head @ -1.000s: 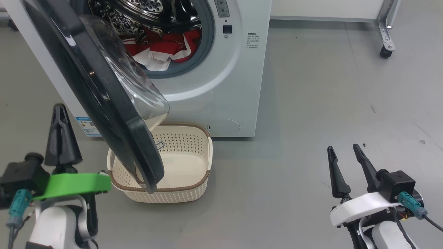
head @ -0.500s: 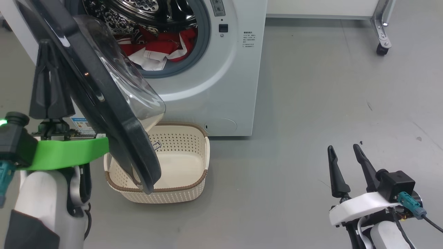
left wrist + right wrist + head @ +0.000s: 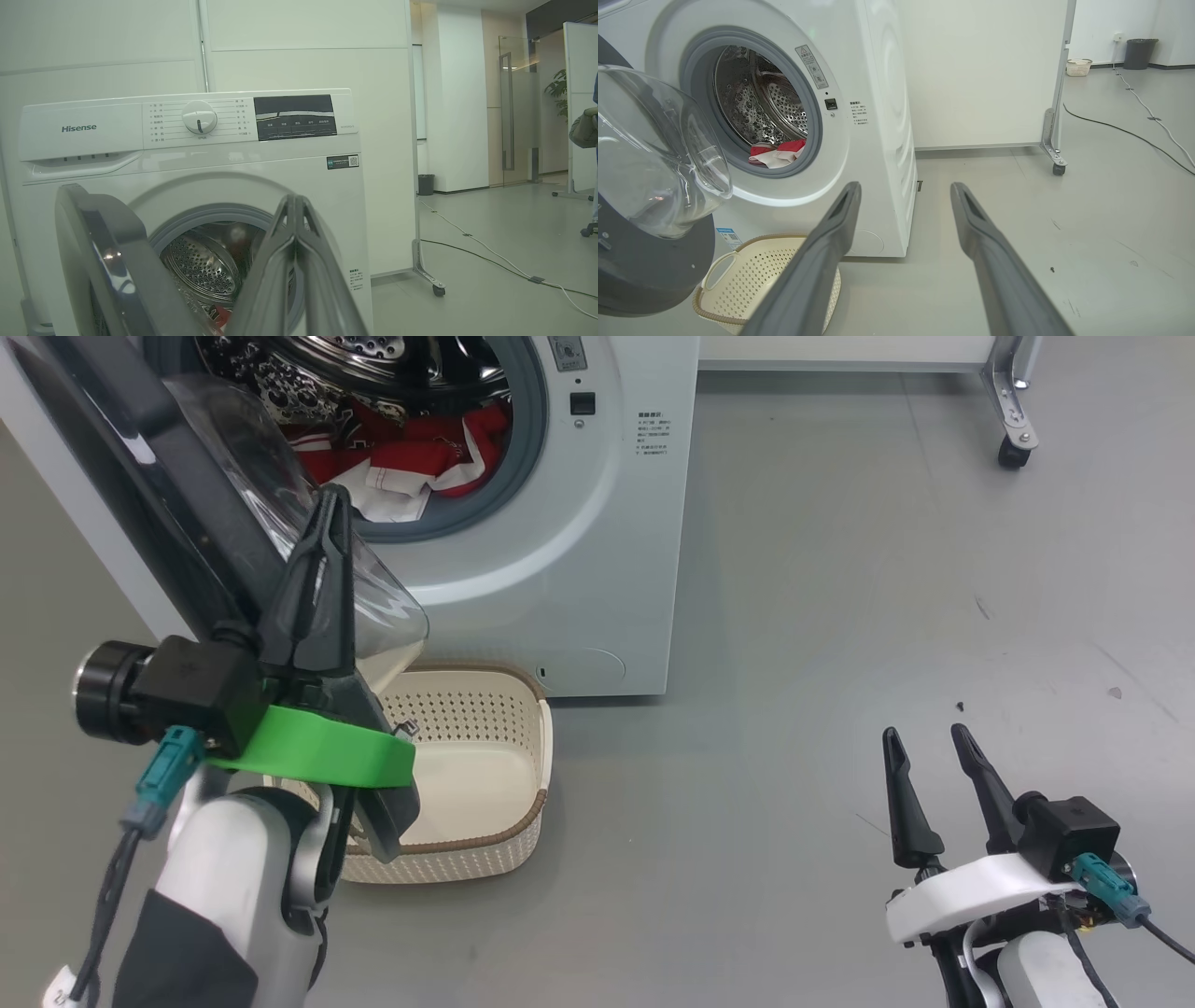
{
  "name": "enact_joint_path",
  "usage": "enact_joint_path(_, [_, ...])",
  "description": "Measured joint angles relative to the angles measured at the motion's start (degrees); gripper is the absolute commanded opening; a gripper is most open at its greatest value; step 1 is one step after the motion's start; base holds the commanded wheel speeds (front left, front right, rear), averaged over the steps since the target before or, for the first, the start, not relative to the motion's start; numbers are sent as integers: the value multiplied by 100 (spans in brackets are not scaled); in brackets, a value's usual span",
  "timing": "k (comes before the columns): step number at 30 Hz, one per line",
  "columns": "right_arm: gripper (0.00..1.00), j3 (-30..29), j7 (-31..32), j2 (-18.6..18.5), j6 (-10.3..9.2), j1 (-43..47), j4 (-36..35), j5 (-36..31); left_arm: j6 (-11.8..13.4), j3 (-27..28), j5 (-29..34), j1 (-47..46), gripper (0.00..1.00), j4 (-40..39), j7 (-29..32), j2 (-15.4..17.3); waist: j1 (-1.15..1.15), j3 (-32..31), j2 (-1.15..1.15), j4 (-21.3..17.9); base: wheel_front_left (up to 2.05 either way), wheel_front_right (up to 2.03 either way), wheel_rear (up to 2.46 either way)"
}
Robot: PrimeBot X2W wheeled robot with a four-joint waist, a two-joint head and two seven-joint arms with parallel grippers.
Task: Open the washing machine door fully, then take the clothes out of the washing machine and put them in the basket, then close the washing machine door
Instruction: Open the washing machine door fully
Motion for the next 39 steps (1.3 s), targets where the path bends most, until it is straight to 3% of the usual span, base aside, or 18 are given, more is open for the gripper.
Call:
enact_joint_path(14, [100, -114, 0, 99, 52, -9, 25, 0, -36, -456, -134, 587, 0, 903, 636, -146, 0, 100, 0, -118, 0, 0, 0])
enact_joint_path(39, [100, -202, 0, 190, 152, -35, 158, -76, 164, -253, -474, 688, 0, 1857, 779, -219, 0, 185, 0, -293, 0, 0, 0])
